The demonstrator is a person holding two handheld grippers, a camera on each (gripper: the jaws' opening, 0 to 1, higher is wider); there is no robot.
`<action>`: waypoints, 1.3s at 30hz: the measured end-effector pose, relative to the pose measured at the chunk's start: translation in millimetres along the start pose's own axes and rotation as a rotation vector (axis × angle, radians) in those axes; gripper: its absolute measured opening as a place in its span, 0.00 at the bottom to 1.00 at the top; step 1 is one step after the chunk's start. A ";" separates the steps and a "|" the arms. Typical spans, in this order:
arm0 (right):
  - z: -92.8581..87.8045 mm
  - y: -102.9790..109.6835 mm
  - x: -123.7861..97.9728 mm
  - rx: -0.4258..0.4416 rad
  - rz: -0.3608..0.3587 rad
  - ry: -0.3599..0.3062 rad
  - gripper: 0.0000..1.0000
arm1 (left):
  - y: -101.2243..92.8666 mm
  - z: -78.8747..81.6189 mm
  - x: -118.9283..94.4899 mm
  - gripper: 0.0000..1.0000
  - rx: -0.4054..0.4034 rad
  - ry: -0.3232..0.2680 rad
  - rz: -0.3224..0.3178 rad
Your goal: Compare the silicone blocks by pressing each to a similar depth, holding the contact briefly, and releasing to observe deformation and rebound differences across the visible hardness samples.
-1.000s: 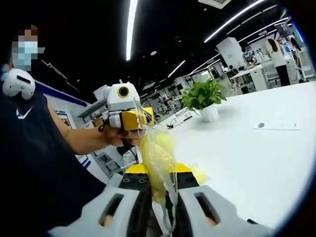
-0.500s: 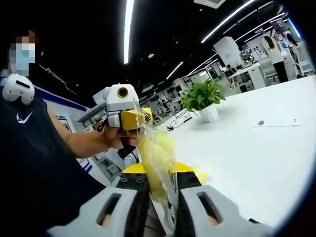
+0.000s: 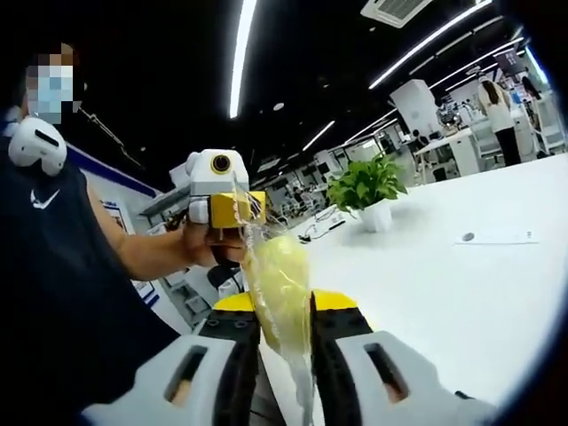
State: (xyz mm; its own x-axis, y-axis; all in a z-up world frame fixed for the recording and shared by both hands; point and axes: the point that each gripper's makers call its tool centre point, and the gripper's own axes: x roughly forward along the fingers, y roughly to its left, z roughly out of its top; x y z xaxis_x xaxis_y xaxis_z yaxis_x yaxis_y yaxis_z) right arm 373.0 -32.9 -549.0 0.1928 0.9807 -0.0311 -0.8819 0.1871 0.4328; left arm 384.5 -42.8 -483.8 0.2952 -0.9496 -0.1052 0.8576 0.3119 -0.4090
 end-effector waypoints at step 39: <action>-3.9 -65.4 -92.4 -0.096 -0.479 -0.105 0.96 | 28.7 15.4 7.4 0.00 -0.074 -0.115 0.137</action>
State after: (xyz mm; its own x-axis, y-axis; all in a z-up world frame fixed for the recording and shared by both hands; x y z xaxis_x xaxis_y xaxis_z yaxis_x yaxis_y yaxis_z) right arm 411.2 -135.5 -577.8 0.6240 0.7731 -0.1137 -0.7179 0.6246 0.3072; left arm 417.8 -40.4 -482.4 0.4568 -0.8874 -0.0618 0.7743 0.4309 -0.4635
